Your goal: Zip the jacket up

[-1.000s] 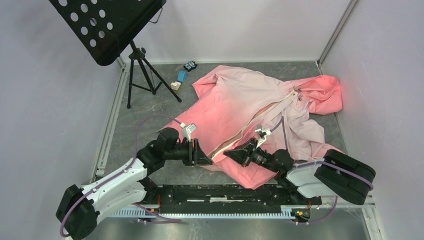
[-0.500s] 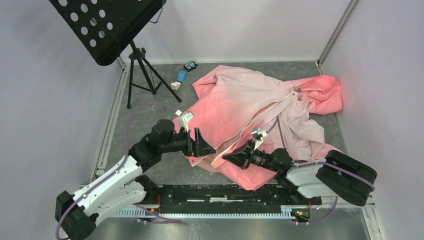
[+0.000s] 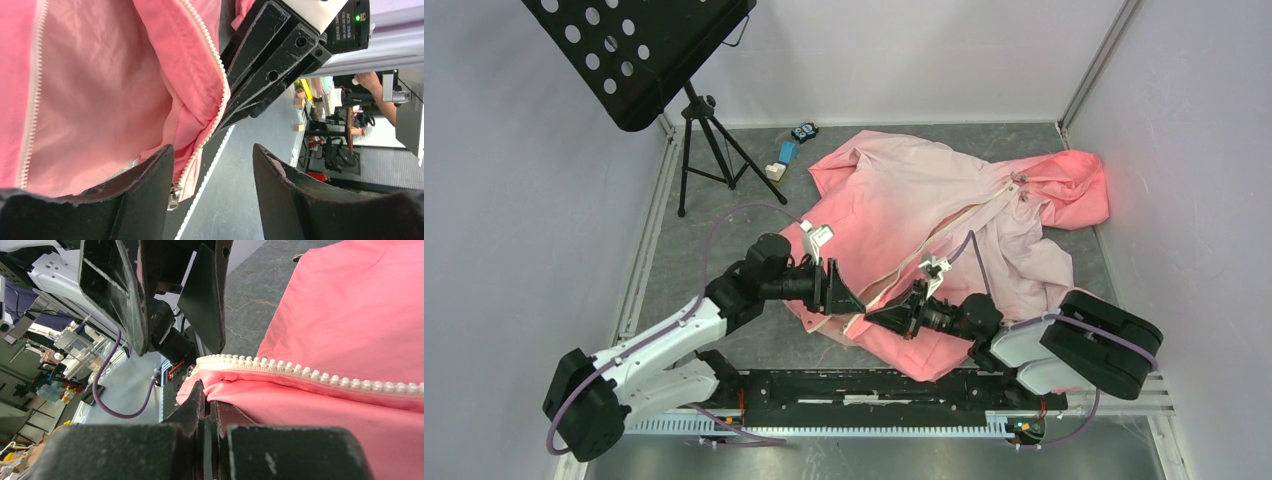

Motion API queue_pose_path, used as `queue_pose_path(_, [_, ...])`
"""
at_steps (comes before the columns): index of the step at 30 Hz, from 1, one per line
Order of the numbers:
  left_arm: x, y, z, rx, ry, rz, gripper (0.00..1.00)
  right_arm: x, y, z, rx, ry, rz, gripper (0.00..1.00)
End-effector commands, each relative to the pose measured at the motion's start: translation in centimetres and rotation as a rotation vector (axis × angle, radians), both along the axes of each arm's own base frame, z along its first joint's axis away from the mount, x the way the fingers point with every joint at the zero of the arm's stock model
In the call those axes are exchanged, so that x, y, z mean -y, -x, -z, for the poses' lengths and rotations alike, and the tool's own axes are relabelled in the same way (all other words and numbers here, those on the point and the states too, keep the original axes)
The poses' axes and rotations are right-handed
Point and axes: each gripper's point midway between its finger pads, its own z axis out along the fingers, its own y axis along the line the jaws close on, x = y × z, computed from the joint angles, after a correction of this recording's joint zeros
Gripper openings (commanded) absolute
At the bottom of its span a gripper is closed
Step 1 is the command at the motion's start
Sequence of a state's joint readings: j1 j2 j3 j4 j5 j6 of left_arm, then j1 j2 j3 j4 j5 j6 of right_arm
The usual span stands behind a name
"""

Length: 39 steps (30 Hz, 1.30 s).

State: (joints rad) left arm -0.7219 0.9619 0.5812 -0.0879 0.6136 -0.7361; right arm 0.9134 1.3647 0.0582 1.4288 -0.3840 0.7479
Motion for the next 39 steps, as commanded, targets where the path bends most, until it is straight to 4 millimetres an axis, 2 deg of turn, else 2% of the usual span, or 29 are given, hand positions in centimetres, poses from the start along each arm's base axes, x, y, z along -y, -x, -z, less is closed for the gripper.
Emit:
queue_pose_path(1, [1.0, 0.8, -0.2, 0.007, 0.04, 0.057, 0.61, -0.7, -0.2, -2.5, 0.06, -0.072, -0.019, 0.0])
queue_pose_path(5, [1.7, 0.4, 0.3, -0.003, 0.036, 0.048, 0.48, -0.9, -0.2, -2.6, 0.055, -0.078, -0.026, 0.0])
queue_pose_path(12, [2.4, -0.4, 1.0, -0.005, 0.016, 0.032, 0.1, -1.2, 0.1, -2.4, 0.028, -0.079, -0.055, 0.0])
queue_pose_path(13, [2.4, -0.7, 1.0, 0.0, 0.014, 0.02, 0.04, -1.1, 0.1, -2.4, 0.019, -0.089, -0.052, 0.03])
queue_pose_path(17, [2.6, -0.9, 0.8, 0.006, 0.026, 0.008, 0.02, -0.7, 0.5, -2.6, -0.025, -0.124, -0.052, 0.23])
queue_pose_path(23, [2.6, -1.2, 0.8, 0.0, 0.053, -0.018, 0.02, -0.4, 1.3, -4.0, -0.067, -0.212, -0.07, 0.39])
queue_pose_path(29, [2.5, -1.2, 0.7, 0.01, 0.052, -0.026, 0.02, -0.5, 1.9, -4.3, -0.077, -0.235, -0.084, 0.45])
queue_pose_path(33, [2.2, -1.2, 1.0, 0.014, 0.029, -0.029, 0.02, -0.4, 2.0, -4.3, -0.071, -0.232, -0.055, 0.52])
queue_pose_path(39, [2.2, -1.1, 0.6, 0.021, 0.044, -0.026, 0.02, -0.3, 1.1, -4.3, -0.078, -0.23, 0.006, 0.57])
